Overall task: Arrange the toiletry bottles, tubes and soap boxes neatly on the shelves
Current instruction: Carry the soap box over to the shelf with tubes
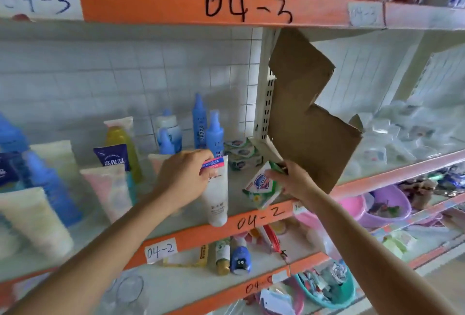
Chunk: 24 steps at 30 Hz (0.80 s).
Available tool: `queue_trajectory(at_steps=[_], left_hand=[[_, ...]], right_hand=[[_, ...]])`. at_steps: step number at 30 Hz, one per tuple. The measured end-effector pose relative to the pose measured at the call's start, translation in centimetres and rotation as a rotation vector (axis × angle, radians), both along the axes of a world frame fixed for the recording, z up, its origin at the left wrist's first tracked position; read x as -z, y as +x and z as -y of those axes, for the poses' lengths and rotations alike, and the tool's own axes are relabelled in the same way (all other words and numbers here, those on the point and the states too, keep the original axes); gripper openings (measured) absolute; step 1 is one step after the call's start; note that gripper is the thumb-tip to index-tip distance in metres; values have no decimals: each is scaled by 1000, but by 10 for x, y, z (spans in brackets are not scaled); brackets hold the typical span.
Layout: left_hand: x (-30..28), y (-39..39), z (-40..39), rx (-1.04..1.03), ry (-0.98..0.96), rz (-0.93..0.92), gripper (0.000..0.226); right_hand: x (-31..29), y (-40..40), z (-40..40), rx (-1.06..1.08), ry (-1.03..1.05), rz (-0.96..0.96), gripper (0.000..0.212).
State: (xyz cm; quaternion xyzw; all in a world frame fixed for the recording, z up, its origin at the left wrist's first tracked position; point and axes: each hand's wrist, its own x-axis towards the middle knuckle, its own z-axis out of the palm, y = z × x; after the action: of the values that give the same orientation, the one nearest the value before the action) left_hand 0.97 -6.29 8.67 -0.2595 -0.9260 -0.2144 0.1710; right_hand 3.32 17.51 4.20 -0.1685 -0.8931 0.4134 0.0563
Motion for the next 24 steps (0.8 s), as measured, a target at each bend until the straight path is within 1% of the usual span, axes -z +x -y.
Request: queue_trajectory(at_steps=[3,4,5,8,9,11,13,14,17,20,24], left_hand=[[6,-2,-12,-66,-2,17,10],[7,-2,-14,-83,-3,20,9],[7,-2,-16,-97,0,23,9],[7,-3,-22,-137,1,11,14],[7,-3,-23,-145,-2,8,15],[7,-2,-24,-152,3,8,17],[7,-1,-25,-146,20,8,19],[8,-1,-25,-145,29,10,20],[7,0,-24,-166,42,13,20],[6,3,-24,-198,43,-2,21],[5,8,-25,-216,50,10,22]], right_hand=[[18,-22,-14,28,-157,85,28],[23,-27,-16,28,-176,101,31],[29,-32,-18,24,-136,124,36],[40,-37,-22,-45,265,186,52],[41,-36,-21,-103,342,181,57],[42,-30,-18,-253,422,168,63],[43,-24,-12,-362,553,150,61],[43,-23,-9,-374,598,133,58],[51,-35,-2,-336,644,86,54],[55,-52,4,-273,746,70,58],[54,-73,7,-262,697,67,59]])
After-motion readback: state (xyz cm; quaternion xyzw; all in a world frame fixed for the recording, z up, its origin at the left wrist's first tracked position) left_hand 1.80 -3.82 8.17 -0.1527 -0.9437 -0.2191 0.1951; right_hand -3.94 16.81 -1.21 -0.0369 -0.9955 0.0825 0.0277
